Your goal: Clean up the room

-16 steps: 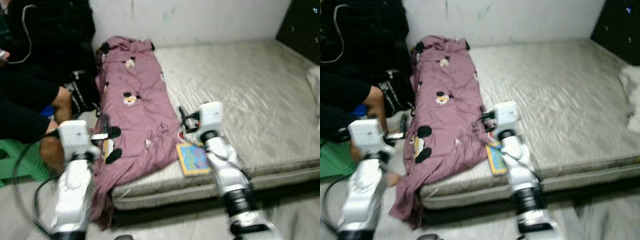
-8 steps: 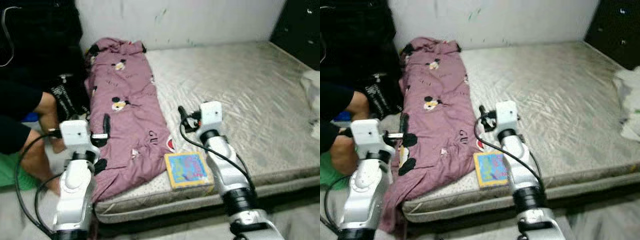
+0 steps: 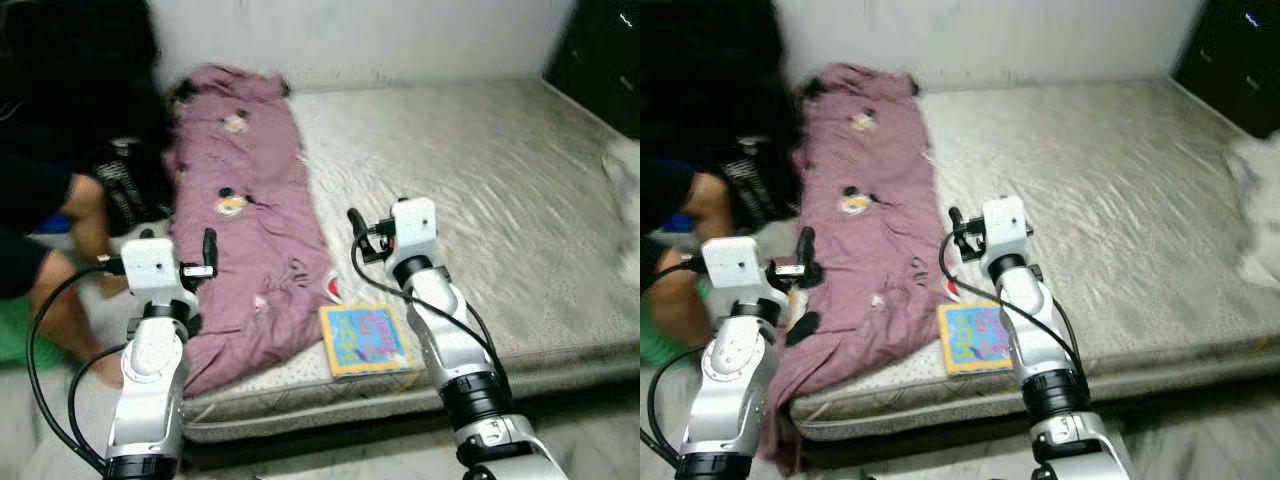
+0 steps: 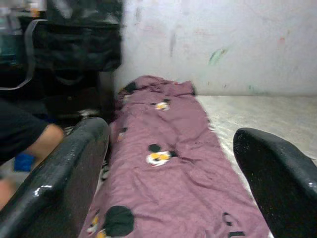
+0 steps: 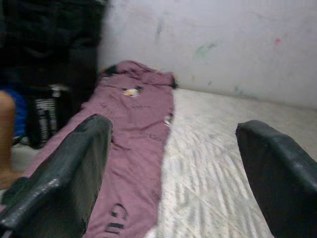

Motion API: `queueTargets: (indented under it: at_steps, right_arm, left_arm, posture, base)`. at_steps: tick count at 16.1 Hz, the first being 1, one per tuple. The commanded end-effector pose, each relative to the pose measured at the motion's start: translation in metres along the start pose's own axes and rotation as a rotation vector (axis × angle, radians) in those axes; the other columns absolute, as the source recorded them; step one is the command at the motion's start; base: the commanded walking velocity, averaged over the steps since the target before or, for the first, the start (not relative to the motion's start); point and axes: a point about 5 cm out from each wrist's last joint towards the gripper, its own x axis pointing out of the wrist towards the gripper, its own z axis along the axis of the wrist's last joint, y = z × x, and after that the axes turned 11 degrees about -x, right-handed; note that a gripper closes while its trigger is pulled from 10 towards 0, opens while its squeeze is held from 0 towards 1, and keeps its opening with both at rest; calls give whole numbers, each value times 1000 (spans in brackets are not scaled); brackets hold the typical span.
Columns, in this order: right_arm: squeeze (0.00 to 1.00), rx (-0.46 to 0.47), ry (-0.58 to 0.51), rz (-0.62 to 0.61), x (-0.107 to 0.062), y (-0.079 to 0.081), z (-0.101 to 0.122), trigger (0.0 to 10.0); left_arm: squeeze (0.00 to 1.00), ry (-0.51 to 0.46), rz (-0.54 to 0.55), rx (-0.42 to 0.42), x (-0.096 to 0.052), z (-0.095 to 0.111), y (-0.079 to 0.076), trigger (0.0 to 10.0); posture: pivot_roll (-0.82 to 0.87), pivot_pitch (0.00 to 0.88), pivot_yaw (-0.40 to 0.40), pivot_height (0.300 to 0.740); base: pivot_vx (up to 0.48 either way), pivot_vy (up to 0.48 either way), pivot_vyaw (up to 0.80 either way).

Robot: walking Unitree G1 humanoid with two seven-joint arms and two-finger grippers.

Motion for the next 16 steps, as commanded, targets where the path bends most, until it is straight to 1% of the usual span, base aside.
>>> queueTargets:
  at_steps: [1,5,8,14,16]
  right_arm:
    - [0,1,-7,21,3,7,2,10000]
    - [0,3,-12,19,6,6,3,10000]
    - [0,17,-12,7,7,5,3,10000]
    - [0,1,-14,8,8,5,3,10000]
    - [0,1,-12,7,8,4,3,10000]
  left_arm:
    - [0,8,17,18,0,-1,6,10000]
    - [0,4,15,43,3,-1,5,10000]
    - [0,0,3,40,4,0,3,10000]
    - [0,0,-8,36,5,0,1,10000]
    - [0,-2,-3,34,5,0,1,10000]
  posture:
    - [74,0,-11,740]
    - [72,0,-9,740]
    - [72,0,-11,740]
    - [68,0,-11,740]
    - [68,0,-11,740]
  base:
    - [0,0,800]
    - [0,0,800]
    - [0,0,0]
    - [0,0,0]
    - [0,-279,0]
